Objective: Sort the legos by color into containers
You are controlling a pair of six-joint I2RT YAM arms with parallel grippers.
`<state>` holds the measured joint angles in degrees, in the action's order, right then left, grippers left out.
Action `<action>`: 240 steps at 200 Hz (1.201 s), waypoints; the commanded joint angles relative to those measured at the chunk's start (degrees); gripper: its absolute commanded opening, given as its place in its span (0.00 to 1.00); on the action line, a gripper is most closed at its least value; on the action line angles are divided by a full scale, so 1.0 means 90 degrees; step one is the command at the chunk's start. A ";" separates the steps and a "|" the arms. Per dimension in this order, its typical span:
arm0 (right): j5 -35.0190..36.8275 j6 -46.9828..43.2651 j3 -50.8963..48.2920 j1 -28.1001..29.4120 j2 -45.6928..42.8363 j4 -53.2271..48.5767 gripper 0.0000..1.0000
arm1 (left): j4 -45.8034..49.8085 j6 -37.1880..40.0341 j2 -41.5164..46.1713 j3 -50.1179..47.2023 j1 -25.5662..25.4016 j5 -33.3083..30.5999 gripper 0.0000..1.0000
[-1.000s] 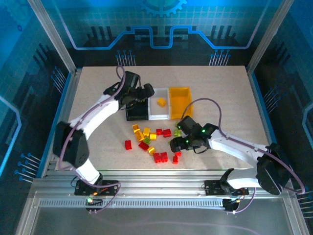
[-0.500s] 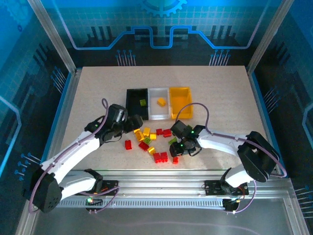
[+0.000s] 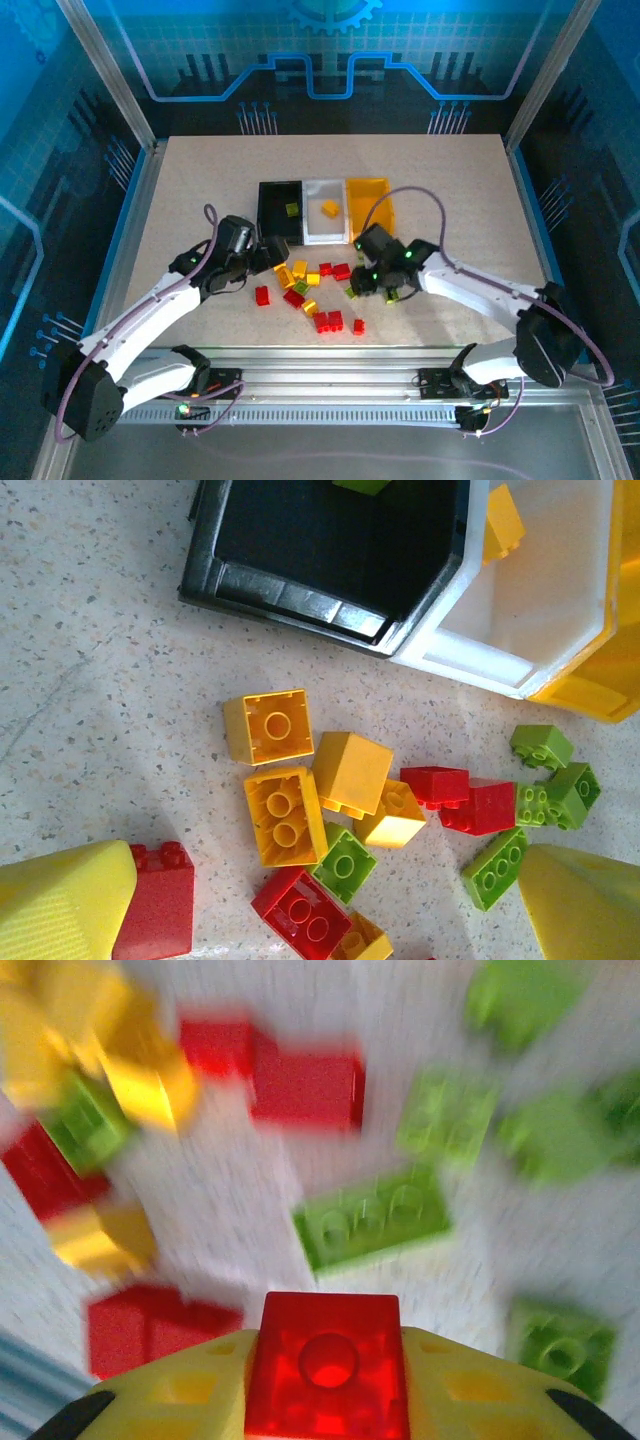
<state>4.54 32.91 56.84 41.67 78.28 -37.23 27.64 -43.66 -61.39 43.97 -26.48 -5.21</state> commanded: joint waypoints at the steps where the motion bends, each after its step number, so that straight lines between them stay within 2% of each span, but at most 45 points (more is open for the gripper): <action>1: 0.0520 -0.0416 0.0743 -0.0614 0.0090 -0.0236 0.36 | 0.0128 -0.0156 0.0215 -0.0210 -0.0017 -0.0134 0.99; 32: 0.0976 -0.0658 0.1670 -0.1377 0.1262 0.0113 0.37 | 0.0252 -0.0188 0.0398 -0.0393 -0.0017 -0.0129 0.99; 47: 0.0858 -0.0607 0.2204 -0.1692 0.1988 0.0232 0.38 | 0.0327 -0.0219 0.0475 -0.0465 -0.0017 -0.0126 0.99; 83: 0.0820 -0.0592 0.3707 -0.1877 0.3579 -0.0106 0.41 | 0.0383 -0.0296 0.0722 -0.0689 0.0001 -0.0075 0.99; 99: 0.0818 -0.0497 0.4049 -0.1919 0.3934 -0.0244 0.45 | 0.0415 -0.0306 0.0811 -0.0743 0.0003 -0.0071 0.99; 112: 0.0699 -0.0403 0.4160 -0.1953 0.4016 -0.0267 0.54 | 0.0425 -0.0303 0.0848 -0.0754 0.0018 -0.0057 0.99; 127: 0.0559 -0.0374 0.4122 -0.1954 0.3879 -0.0221 0.67 | 0.0435 -0.0277 0.0865 -0.0754 0.0015 -0.0063 0.99; 160: 0.0232 -0.0347 0.3322 -0.1722 0.2852 -0.0157 0.76 | 0.0465 -0.0220 0.0879 -0.0723 0.0014 -0.0123 0.99; 204: -0.0191 -0.0289 0.0931 -0.0777 0.0935 -0.0272 0.79 | 0.0440 -0.0209 0.0912 -0.0811 0.0074 -0.0095 0.99; 240: -0.0449 0.0169 -0.0669 0.0259 -0.0142 -0.0245 0.81 | 0.0386 -0.0281 0.0979 -0.0998 0.0159 -0.0036 0.99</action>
<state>3.11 30.85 58.08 39.66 80.90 -37.56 30.20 -45.15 -53.65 36.51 -25.71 -5.37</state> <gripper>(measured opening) 0.806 0.989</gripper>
